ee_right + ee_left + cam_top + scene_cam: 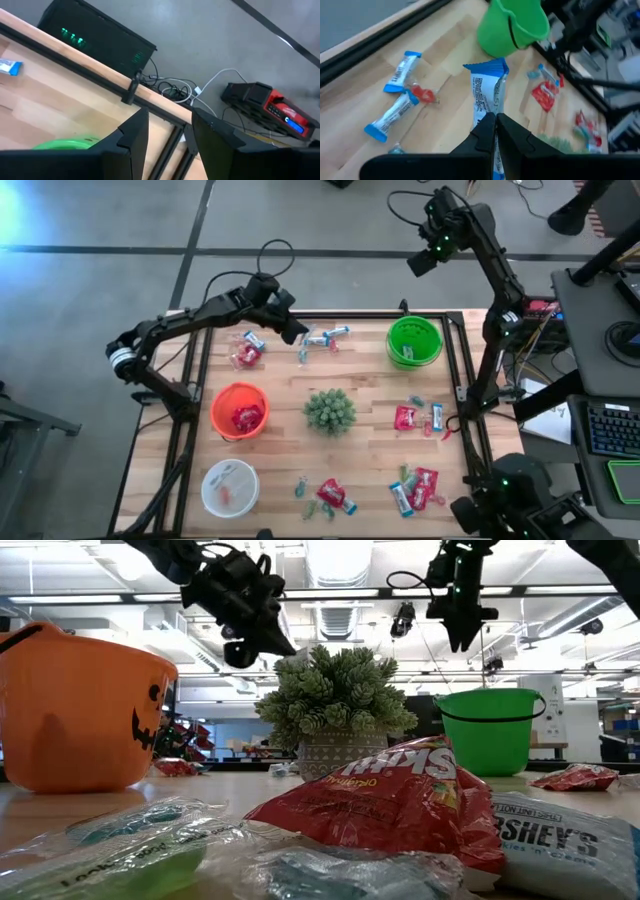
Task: Sort candy
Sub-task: Put the white chocolate into the green bucket
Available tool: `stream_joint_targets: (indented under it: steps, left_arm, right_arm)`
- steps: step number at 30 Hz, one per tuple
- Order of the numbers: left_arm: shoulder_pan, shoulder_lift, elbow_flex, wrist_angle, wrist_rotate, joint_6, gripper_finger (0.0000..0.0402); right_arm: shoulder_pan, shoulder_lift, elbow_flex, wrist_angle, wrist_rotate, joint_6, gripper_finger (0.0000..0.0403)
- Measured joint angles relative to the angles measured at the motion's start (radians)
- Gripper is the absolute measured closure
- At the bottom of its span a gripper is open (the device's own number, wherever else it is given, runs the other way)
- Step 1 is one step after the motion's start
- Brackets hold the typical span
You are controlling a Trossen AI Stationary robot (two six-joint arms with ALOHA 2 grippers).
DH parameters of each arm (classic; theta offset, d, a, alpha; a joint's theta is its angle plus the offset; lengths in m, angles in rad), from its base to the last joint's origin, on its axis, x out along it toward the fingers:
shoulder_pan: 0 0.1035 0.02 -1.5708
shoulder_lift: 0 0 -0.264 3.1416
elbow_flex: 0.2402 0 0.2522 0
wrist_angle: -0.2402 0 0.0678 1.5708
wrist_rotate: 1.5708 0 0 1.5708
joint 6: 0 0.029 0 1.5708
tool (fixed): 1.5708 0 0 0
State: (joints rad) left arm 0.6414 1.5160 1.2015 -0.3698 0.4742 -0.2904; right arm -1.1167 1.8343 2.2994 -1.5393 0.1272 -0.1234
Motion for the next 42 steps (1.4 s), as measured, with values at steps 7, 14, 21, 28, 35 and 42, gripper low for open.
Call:
stream_joint_targets:
  steps: [7,14,21,28,35,42]
  left_arm:
    - [0.039,0.026,0.034,-0.005,0.067,0.15,0.0401]
    - [0.05,0.05,0.168,-0.056,0.067,0.323,0.0401]
    - [0.05,0.113,0.324,-0.261,0.062,0.461,0.0401]
    - [0.045,0.15,0.373,-0.341,0.062,0.521,0.0402]
    - [0.045,0.15,0.373,-0.354,0.091,0.551,0.0402]
    - [0.045,0.139,0.379,-0.39,0.122,0.555,0.0395]
  right_arm:
    - [0.001,0.0,-0.018,0.009,0.0,0.039,0.0261]
    - [0.006,-0.034,-0.019,-0.023,-0.12,0.033,0.0258]
    - [0.035,-0.066,-0.019,0.01,-0.392,0.058,0.0266]
    - [0.1,-0.072,-0.019,0.008,-0.389,0.046,0.0259]
    - [0.168,-0.065,-0.026,0.007,-0.39,0.037,0.0264]
    - [0.267,-0.065,-0.031,0.038,-0.392,-0.01,0.0254]
